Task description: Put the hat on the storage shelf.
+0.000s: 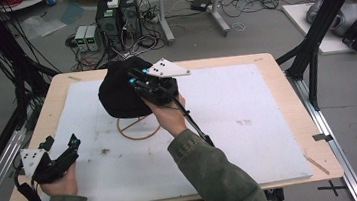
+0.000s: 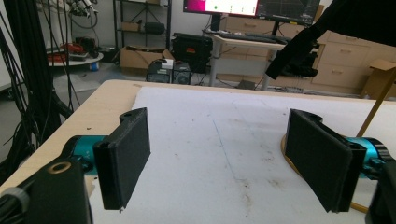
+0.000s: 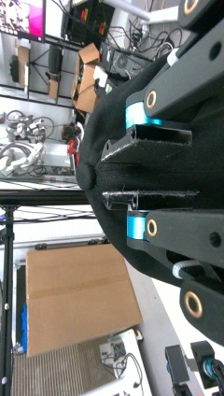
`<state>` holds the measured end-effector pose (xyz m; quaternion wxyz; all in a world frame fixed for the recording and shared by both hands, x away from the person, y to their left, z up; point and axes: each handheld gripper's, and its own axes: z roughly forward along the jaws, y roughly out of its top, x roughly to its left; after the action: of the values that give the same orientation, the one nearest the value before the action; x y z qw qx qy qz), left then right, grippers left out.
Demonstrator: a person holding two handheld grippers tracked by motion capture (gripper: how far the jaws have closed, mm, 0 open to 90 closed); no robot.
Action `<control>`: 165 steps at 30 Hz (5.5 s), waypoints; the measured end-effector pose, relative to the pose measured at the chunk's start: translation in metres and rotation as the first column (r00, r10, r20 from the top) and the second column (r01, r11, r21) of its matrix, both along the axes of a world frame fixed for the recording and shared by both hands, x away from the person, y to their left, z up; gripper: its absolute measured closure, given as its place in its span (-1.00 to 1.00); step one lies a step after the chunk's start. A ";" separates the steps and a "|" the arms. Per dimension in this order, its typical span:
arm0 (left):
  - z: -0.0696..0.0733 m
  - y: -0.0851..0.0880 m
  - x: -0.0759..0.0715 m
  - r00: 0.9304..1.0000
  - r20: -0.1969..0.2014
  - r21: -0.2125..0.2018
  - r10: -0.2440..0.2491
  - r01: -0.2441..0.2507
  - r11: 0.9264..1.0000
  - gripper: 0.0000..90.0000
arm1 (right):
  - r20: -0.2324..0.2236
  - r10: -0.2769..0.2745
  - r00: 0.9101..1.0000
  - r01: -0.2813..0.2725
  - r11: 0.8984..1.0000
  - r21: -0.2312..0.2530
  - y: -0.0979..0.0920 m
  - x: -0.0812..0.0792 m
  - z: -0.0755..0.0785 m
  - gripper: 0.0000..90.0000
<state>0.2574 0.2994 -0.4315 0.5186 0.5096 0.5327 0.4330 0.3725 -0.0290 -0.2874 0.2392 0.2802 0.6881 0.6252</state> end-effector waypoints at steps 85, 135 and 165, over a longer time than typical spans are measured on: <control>-0.001 -0.007 0.002 1.000 -0.009 0.016 -0.020 0.020 1.000 -0.49 | 0.021 -0.391 0.920 0.391 0.921 0.003 -0.212 -0.043 -0.064 -0.75; -0.004 -0.007 0.001 1.000 -0.021 0.007 0.003 -0.003 1.000 -0.51 | -0.047 -0.666 0.745 0.665 0.746 -0.040 -0.281 -0.064 -0.131 -0.75; -0.004 -0.007 0.002 1.000 -0.026 -0.016 -0.006 0.005 1.000 -0.51 | -0.067 -0.663 0.746 0.662 0.749 -0.033 -0.282 -0.064 -0.131 -0.75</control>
<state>0.2594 0.2928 -0.4359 0.5168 0.5126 0.5415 0.4205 0.3088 -0.3114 -0.4189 0.4205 0.5282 0.5546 0.4864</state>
